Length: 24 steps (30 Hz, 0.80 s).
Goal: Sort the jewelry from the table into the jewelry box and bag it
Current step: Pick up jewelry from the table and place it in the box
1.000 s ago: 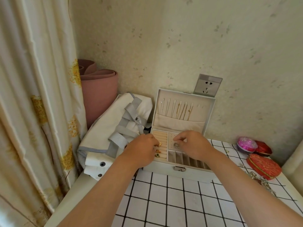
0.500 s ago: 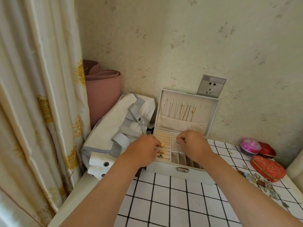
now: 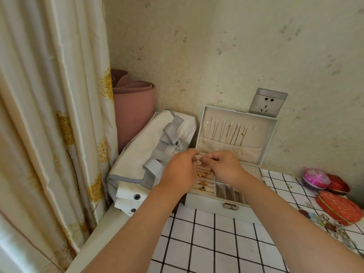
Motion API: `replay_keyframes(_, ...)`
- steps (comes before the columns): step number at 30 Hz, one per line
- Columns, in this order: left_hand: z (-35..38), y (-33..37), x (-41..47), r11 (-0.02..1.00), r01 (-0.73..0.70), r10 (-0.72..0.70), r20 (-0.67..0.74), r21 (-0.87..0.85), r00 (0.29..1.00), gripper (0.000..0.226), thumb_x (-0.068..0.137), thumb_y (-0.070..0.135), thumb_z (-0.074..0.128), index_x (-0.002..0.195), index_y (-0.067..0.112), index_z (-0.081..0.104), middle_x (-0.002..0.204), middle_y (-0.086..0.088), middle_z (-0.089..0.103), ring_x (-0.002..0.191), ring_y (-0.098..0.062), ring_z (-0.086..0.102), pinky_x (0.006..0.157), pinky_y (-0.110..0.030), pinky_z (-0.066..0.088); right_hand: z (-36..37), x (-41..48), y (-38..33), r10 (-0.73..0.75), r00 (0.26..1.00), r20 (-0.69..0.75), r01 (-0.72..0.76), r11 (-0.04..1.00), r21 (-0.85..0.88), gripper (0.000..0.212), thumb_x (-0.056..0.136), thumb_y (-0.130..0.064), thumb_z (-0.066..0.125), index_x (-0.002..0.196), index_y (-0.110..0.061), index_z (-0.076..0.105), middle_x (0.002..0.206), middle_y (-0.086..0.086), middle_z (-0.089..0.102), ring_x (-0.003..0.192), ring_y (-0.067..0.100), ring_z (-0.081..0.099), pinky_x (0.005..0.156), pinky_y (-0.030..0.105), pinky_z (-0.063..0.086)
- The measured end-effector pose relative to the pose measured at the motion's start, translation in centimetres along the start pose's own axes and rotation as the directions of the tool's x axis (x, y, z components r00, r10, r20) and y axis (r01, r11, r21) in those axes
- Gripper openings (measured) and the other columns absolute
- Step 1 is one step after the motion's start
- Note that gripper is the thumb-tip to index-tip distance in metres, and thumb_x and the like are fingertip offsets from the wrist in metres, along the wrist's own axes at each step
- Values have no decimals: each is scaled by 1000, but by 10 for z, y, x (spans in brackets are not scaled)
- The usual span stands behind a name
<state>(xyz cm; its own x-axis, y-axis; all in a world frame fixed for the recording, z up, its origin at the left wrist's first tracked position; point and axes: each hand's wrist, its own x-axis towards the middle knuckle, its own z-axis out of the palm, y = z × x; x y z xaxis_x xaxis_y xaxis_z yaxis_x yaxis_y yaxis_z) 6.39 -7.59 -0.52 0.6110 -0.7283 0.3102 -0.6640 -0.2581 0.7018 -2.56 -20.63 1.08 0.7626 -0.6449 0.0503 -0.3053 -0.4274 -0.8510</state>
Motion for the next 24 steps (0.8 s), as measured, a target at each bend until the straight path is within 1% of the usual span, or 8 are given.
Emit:
replay_keyframes(5,-4,6,2,971,138,-153,-65,-197,986,14,93,20,65,102,28,71,89,13,68,80,1,61,67,-12,45,-1,-11,-5,9,999,45,-17,985,174,16,97,-13,63,103,-16,77,83,1,75,50,9,52,48,15,44)
replay_keyframes(7,-5,7,2,945,168,-194,-68,-279,979,10,90,21,68,97,28,73,83,12,69,77,-1,64,68,-15,49,-2,-13,-5,7,998,56,-18,979,203,16,96,-13,64,103,-17,77,83,2,75,52,10,53,47,16,44)
replay_keyframes(11,-7,8,4,876,248,-286,-32,-413,958,8,88,21,71,89,29,72,81,6,72,72,-8,69,73,-32,60,-7,-15,-6,-18,999,51,4,966,258,18,95,-12,65,109,-19,75,89,4,76,56,15,56,46,17,43)
replay_keyframes(14,-9,12,4,823,289,-338,-13,-489,941,6,89,17,70,92,20,74,77,2,72,57,-4,64,57,-22,55,-8,-15,-6,-146,989,6,144,977,158,32,86,-4,74,112,-24,72,95,-1,74,57,16,57,53,26,52)
replay_keyframes(17,-13,16,3,769,319,-370,21,-554,929,10,91,15,67,86,23,72,79,-5,74,59,-7,63,51,-15,48,-8,-15,-8,-227,974,-7,227,972,65,32,82,-4,79,104,-26,75,98,-7,73,60,19,58,65,35,59)
replay_keyframes(20,-16,18,3,761,302,-347,33,-574,937,11,91,16,67,89,26,70,84,0,74,67,-8,66,53,-15,49,-10,-14,-12,-209,977,-38,212,968,132,24,87,-9,75,107,-22,76,96,-5,74,58,16,63,57,21,55)
replay_keyframes(22,-14,17,3,764,292,-334,33,-575,942,10,90,16,69,89,26,70,84,2,73,69,-7,67,55,-16,51,-11,-12,-14,-173,984,-31,175,972,157,20,87,-6,73,103,-18,76,85,-3,75,56,15,62,49,14,47)
replay_keyframes(24,-11,14,4,837,258,-297,-6,-482,955,8,89,19,70,94,24,73,84,6,73,73,-6,69,62,-18,54,-11,-7,-11,-127,992,-13,127,983,133,14,86,-5,75,97,-12,78,72,-5,74,52,9,59,46,12,44)
